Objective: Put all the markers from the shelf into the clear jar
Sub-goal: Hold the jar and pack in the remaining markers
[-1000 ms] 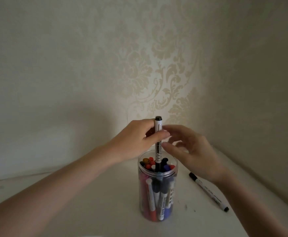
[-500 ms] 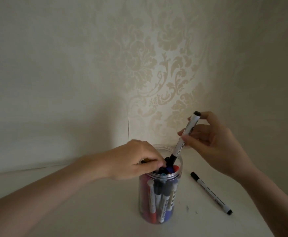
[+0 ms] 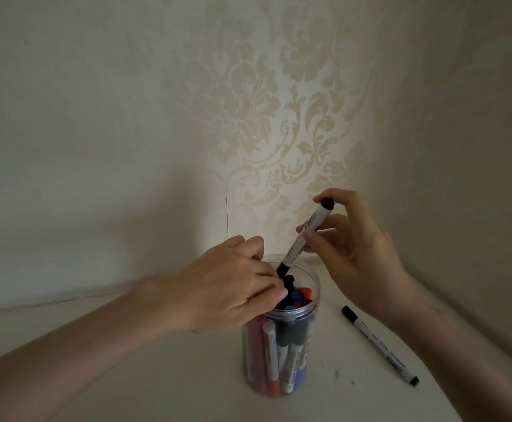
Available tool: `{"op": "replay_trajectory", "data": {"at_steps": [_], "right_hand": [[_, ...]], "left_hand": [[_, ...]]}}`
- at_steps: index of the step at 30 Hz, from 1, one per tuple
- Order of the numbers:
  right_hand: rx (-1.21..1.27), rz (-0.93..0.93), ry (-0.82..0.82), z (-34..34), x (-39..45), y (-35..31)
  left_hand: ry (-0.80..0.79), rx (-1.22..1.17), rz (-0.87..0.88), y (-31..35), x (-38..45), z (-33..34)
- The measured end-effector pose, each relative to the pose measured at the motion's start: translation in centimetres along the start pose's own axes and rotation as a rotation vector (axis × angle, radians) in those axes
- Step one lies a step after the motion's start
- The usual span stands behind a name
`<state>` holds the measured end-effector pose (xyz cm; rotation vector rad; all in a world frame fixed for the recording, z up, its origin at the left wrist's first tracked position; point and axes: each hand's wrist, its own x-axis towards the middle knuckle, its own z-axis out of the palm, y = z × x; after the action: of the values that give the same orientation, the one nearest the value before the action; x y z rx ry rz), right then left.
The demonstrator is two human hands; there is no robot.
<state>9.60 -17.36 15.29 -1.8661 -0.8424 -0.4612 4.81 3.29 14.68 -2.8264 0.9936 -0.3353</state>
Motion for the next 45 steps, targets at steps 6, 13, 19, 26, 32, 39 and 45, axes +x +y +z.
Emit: {"op": "replay_trajectory", "data": {"at_steps": [6, 13, 19, 26, 32, 39, 45], "right_hand": [[-0.074, -0.025, -0.040, 1.3, 0.7, -0.4], [-0.221, -0.078, -0.060, 0.9, 0.7, -0.9], [-0.358, -0.120, -0.034, -0.3, -0.2, -1.2], [-0.461, -0.326, -0.112, 0.5, -0.1, -1.8], [-0.469, -0.452, -0.025, 0.6, -0.7, -1.4], [-0.397, -0.278, -0.081, 0.6, 0.3, -1.6], [-0.422, -0.222, -0.164, -0.6, 0.7, -2.0]], "left_hand": [[-0.066, -0.150, -0.015, -0.2, 0.0, -0.2], [-0.020, -0.007, -0.011, -0.8, -2.3, 0.5], [0.085, -0.034, 0.015, -0.5, -2.0, 1.1], [0.025, -0.091, -0.016, -0.9, -1.9, 1.3], [0.045, -0.176, -0.007, -1.2, -1.9, 1.5], [0.140, -0.314, 0.011, -1.8, -2.2, 2.4], [0.160, -0.368, -0.020, -1.9, -2.2, 2.2]]}}
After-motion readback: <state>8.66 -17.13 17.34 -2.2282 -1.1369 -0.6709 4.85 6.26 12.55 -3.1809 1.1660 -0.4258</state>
